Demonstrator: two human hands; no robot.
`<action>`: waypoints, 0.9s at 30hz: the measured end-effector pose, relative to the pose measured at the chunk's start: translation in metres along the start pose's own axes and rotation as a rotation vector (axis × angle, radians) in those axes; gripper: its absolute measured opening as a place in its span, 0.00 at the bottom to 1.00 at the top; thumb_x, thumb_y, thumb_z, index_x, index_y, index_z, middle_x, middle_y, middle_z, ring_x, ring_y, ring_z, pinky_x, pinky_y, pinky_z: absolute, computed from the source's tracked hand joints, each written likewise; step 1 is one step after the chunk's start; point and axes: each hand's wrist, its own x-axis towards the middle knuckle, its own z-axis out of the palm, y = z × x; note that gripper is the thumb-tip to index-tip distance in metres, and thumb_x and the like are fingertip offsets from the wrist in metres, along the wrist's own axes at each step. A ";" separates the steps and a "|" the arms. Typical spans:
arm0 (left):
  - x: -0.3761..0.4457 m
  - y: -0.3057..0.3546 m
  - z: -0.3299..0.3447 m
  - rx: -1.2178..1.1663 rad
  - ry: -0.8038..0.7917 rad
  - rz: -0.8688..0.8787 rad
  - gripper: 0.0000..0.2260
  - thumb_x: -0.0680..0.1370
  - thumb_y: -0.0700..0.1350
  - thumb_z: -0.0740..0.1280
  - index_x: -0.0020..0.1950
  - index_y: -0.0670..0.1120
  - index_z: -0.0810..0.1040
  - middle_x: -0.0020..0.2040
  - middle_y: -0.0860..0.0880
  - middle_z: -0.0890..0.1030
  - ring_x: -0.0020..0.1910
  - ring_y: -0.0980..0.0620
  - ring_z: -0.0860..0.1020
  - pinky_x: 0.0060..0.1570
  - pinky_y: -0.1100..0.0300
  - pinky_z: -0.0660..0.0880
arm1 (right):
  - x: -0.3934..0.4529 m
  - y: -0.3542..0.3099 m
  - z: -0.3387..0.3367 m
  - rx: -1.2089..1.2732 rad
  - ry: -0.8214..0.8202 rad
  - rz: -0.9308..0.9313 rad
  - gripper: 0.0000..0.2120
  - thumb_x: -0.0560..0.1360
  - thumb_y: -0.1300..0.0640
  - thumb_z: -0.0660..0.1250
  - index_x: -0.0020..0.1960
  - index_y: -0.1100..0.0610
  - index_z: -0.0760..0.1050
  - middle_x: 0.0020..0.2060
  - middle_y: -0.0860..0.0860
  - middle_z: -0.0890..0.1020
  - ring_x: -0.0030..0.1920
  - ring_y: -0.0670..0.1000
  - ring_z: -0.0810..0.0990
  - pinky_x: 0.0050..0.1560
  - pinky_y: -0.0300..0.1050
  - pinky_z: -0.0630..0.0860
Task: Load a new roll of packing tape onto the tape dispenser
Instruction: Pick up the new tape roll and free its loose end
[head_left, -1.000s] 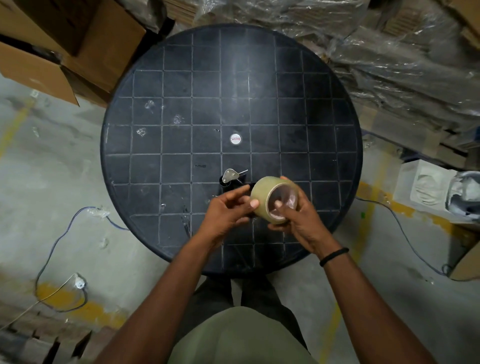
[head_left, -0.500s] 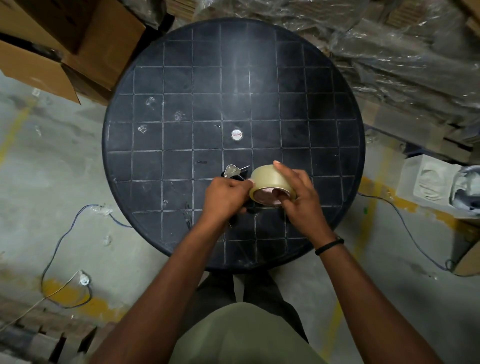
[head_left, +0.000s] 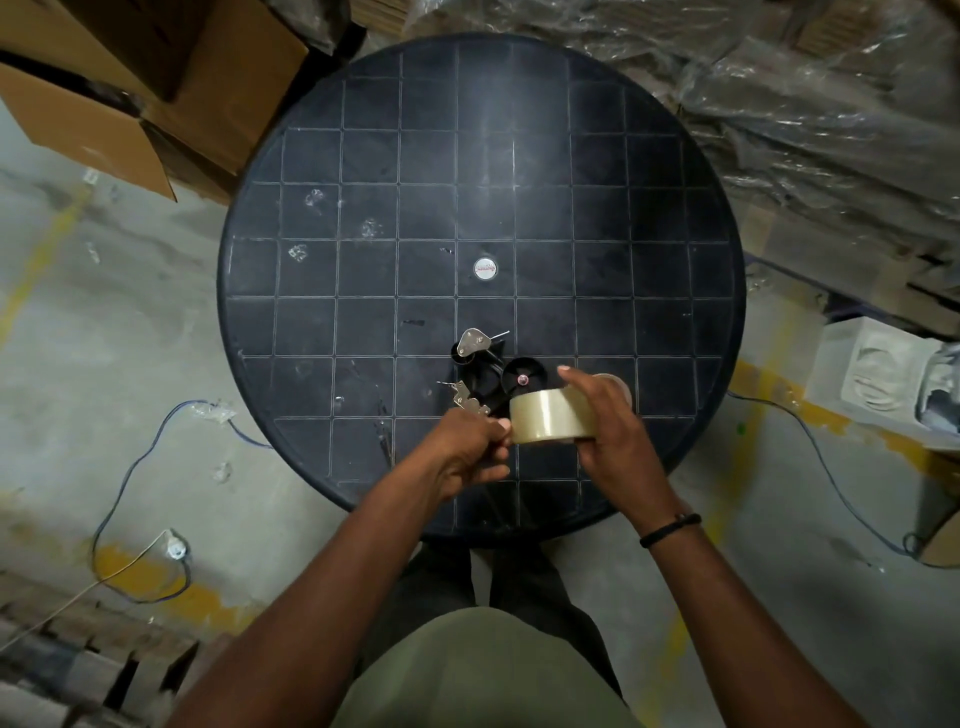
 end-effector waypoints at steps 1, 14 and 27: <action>0.002 -0.003 0.003 -0.009 0.006 -0.010 0.09 0.84 0.40 0.63 0.43 0.44 0.77 0.34 0.49 0.76 0.32 0.56 0.73 0.32 0.62 0.78 | -0.002 0.001 0.001 0.008 0.009 -0.002 0.40 0.69 0.74 0.70 0.73 0.47 0.65 0.65 0.46 0.69 0.63 0.47 0.71 0.56 0.47 0.78; 0.012 0.004 -0.001 -0.295 0.032 -0.010 0.09 0.84 0.39 0.60 0.47 0.41 0.77 0.35 0.46 0.81 0.32 0.55 0.79 0.34 0.62 0.77 | 0.002 0.018 0.006 -0.111 -0.001 0.032 0.37 0.69 0.71 0.72 0.73 0.48 0.68 0.63 0.52 0.71 0.63 0.54 0.74 0.57 0.48 0.80; 0.021 -0.008 -0.025 -0.123 -0.079 -0.001 0.22 0.73 0.65 0.72 0.50 0.46 0.80 0.42 0.46 0.82 0.40 0.50 0.81 0.42 0.52 0.83 | 0.015 0.000 0.003 -0.063 -0.029 0.027 0.39 0.71 0.68 0.72 0.78 0.50 0.64 0.64 0.49 0.72 0.63 0.45 0.69 0.64 0.54 0.74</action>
